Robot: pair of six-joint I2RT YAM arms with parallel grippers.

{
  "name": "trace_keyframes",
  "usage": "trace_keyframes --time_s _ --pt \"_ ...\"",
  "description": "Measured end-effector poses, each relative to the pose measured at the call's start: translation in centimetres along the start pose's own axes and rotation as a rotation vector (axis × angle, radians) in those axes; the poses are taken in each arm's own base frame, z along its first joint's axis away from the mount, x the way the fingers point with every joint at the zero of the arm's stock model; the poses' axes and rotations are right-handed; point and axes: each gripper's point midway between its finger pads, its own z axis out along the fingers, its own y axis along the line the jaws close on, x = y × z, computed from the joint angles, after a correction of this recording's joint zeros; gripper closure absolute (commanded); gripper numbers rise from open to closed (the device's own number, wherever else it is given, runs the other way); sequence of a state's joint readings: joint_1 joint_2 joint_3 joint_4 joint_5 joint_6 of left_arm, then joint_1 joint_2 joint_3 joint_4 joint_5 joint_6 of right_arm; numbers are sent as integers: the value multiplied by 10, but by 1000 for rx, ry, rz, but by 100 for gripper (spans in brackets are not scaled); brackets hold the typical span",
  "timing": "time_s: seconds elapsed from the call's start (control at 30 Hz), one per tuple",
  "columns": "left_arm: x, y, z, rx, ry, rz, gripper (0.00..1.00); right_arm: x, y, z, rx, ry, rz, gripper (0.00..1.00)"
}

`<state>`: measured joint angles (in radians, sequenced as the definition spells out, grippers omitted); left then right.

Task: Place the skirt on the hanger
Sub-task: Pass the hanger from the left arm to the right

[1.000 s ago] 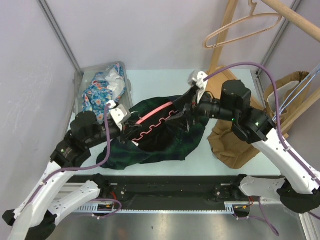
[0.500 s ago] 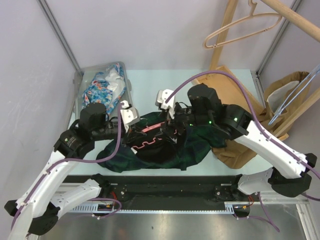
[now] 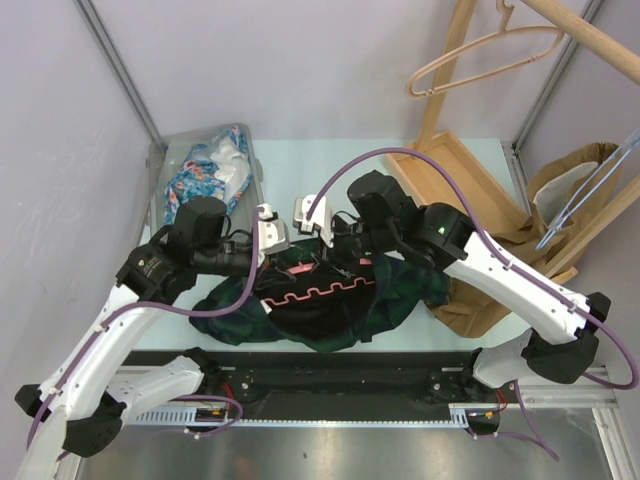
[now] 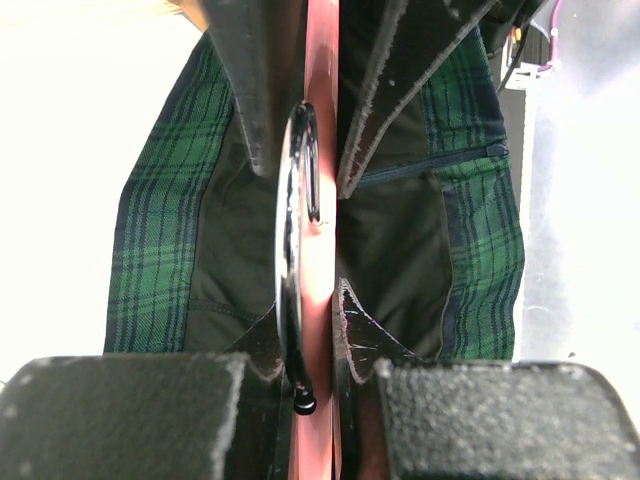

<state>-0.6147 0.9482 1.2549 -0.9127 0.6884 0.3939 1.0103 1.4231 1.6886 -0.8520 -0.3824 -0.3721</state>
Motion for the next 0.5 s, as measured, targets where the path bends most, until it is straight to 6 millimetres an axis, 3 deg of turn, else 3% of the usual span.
trace_keyframes --time_s 0.13,0.3,0.5 --pt "-1 -3 -3 12 5 18 100 -2 8 0 -46 -8 -3 72" --pt "0 -7 -4 33 8 31 100 -2 14 3 -95 -7 7 62" --pt "2 -8 -4 41 14 39 100 3 16 16 -140 21 36 64"
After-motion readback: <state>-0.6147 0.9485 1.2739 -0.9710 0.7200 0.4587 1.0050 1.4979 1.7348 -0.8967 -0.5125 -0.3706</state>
